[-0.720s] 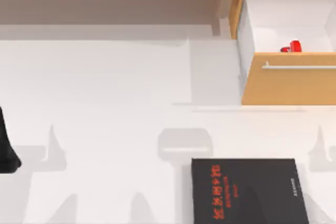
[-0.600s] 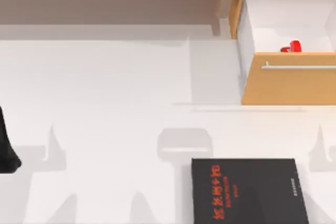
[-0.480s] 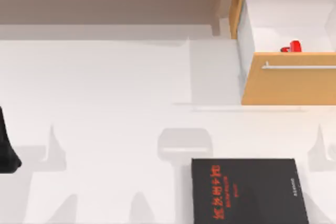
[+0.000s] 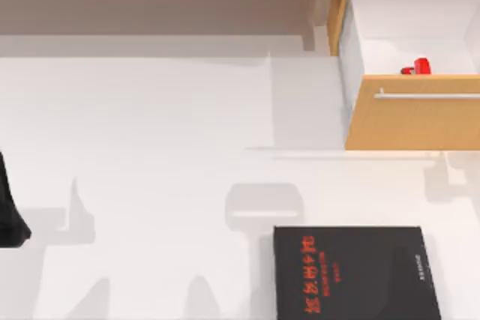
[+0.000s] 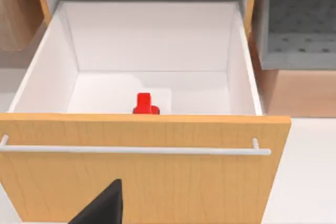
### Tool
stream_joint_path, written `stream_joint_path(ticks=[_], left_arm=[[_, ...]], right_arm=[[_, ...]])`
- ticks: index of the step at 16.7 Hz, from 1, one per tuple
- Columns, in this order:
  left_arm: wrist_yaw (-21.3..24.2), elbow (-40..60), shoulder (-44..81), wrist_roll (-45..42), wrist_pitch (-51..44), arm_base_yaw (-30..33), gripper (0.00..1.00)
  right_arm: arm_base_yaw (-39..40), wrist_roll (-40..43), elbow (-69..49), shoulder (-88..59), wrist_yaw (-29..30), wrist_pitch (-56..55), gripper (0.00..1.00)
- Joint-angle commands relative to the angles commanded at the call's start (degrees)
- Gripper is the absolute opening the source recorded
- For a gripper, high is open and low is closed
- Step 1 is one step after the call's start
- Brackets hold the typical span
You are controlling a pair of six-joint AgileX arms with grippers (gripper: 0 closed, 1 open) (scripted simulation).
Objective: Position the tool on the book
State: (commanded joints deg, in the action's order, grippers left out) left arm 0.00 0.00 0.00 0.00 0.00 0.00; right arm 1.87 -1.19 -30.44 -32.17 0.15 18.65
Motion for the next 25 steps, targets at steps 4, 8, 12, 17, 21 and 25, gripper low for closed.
stream_joint_path(ticks=[4, 8, 12, 17, 21, 25], left_arm=[[0.0, 0.0, 0.0, 0.0, 0.0, 0.0, 1.0], [0.0, 0.0, 0.0, 0.0, 0.0, 0.0, 1.0], [0.0, 0.0, 0.0, 0.0, 0.0, 0.0, 1.0], [0.0, 0.0, 0.0, 0.0, 0.0, 0.0, 1.0], [0.0, 0.0, 0.0, 0.0, 0.0, 0.0, 1.0], [0.0, 0.0, 0.0, 0.0, 0.0, 0.0, 1.0]], right_arm=[[1.5, -0.8, -23.4, -25.3, 0.1, 13.2, 1.0], [3.1, -1.6, -47.6, -52.0, 0.2, 27.0, 1.0], [4.5, -2.3, -69.1, -76.8, 0.3, 39.4, 1.0], [5.5, -3.0, -89.3, -98.9, 0.4, 50.5, 1.0], [5.6, -3.4, -97.1, -106.5, 0.5, 54.4, 1.0], [5.6, -3.4, -97.6, -107.0, 0.5, 54.6, 1.0]])
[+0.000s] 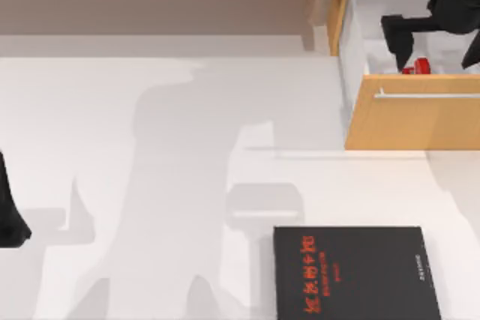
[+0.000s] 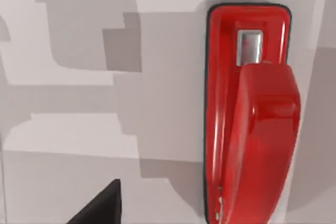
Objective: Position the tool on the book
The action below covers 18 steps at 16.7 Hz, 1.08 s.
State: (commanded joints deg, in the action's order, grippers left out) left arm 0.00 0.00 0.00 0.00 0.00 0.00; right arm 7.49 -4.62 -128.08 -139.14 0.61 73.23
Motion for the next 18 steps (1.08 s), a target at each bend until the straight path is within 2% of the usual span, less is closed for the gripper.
stream_joint_path(ticks=[5, 14, 18], left_arm=[[0.0, 0.0, 0.0, 0.0, 0.0, 0.0, 1.0], [0.0, 0.0, 0.0, 0.0, 0.0, 0.0, 1.0], [0.0, 0.0, 0.0, 0.0, 0.0, 0.0, 1.0]], right_arm=[[0.0, -0.2, 0.3, 1.3, 0.1, 0.9, 1.0], [6.2, -6.1, 2.5, 15.6, 0.5, 13.2, 1.0], [6.3, -6.2, 3.7, 17.4, 0.5, 13.8, 1.0]])
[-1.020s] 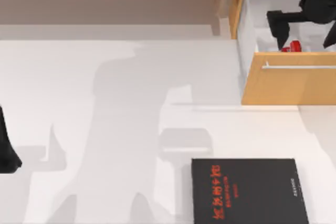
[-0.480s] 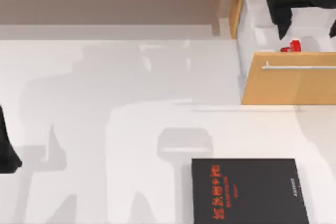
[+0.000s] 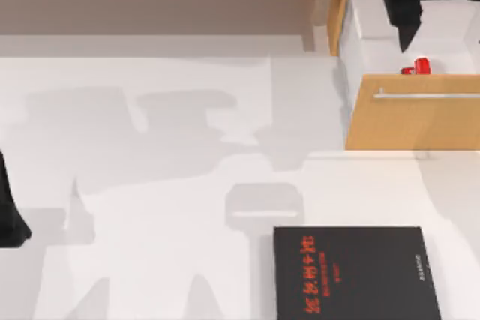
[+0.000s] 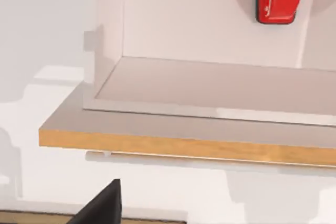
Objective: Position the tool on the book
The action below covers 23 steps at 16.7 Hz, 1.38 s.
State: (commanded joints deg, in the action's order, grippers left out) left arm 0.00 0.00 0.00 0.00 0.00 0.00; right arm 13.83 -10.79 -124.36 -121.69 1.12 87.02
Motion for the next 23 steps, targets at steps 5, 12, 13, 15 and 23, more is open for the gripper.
stream_joint_path(ticks=[5, 12, 13, 15, 23], left_arm=[[0.0, 0.0, 0.0, 0.0, 0.0, 0.0, 1.0], [0.0, 0.0, 0.0, 0.0, 0.0, 0.0, 1.0], [0.0, 0.0, 0.0, 0.0, 0.0, 0.0, 1.0], [0.0, 0.0, 0.0, 0.0, 0.0, 0.0, 1.0], [0.0, 0.0, 0.0, 0.0, 0.0, 0.0, 1.0]], right_arm=[[-3.6, 3.5, 1.0, -6.8, -0.3, -8.0, 1.0], [-6.3, 6.2, 3.5, -19.3, -0.4, -22.9, 1.0], [-6.3, 6.1, 3.6, -19.7, -0.5, -23.3, 1.0], [-6.3, 6.1, 3.6, -19.7, -0.5, -23.3, 1.0], [-6.3, 6.1, 3.6, -19.7, -0.5, -23.3, 0.55]])
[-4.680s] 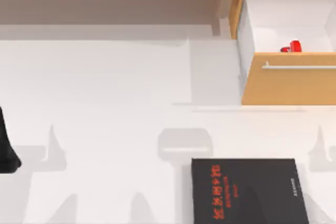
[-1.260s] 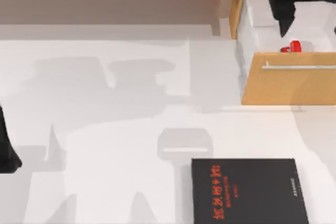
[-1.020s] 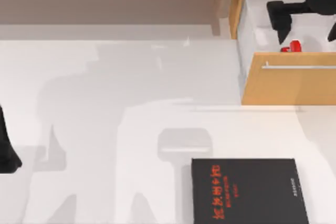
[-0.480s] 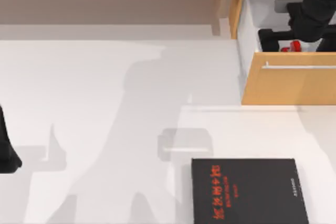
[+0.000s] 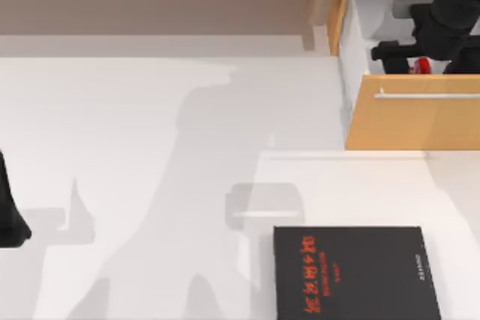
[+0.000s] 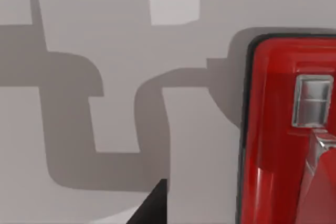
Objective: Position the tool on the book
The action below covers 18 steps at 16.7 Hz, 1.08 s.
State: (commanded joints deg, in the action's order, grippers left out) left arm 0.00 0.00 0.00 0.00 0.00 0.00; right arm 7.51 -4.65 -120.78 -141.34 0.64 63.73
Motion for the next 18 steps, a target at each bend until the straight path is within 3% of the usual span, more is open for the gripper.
stream_joint_path(ticks=[7, 18], left_arm=[[0.0, 0.0, 0.0, 0.0, 0.0, 0.0, 1.0], [0.0, 0.0, 0.0, 0.0, 0.0, 0.0, 1.0]], right_arm=[[0.0, 0.0, 0.0, 0.0, 0.0, 0.0, 0.02], [0.2, -0.1, 0.0, 0.6, 0.1, 0.1, 0.0]])
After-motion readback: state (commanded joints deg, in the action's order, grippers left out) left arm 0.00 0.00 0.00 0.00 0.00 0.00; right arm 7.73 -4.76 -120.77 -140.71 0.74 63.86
